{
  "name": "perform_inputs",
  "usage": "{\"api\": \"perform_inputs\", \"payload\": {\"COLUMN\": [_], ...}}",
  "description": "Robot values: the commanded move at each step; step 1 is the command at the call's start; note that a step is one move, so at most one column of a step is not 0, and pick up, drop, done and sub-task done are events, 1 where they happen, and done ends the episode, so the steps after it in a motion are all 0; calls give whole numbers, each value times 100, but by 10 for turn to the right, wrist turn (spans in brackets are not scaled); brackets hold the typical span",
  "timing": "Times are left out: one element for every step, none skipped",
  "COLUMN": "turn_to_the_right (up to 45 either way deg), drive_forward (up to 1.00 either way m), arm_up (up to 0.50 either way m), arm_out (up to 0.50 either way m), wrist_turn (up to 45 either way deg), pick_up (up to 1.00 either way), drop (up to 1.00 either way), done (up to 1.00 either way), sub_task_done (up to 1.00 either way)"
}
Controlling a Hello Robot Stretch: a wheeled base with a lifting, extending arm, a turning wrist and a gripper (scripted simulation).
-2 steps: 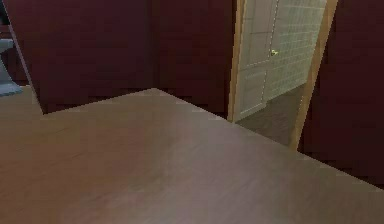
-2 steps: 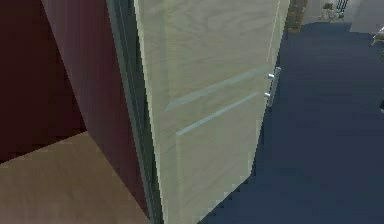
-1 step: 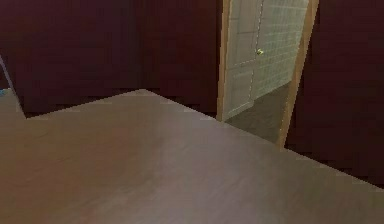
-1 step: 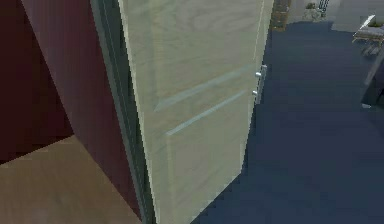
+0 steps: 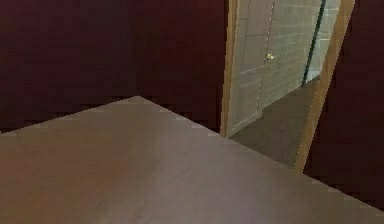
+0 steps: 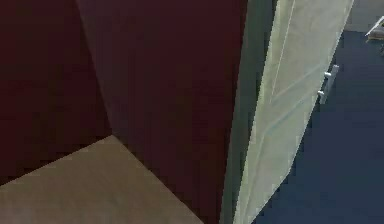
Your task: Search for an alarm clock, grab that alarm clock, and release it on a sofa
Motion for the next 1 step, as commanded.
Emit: {"api": "perform_inputs", "payload": {"turn_to_the_right": [180], "drive_forward": [0], "arm_up": [0], "arm_out": [0], "wrist_turn": [0], "pick_up": [0], "drop": [0], "done": [0], "sub_task_done": [0]}}
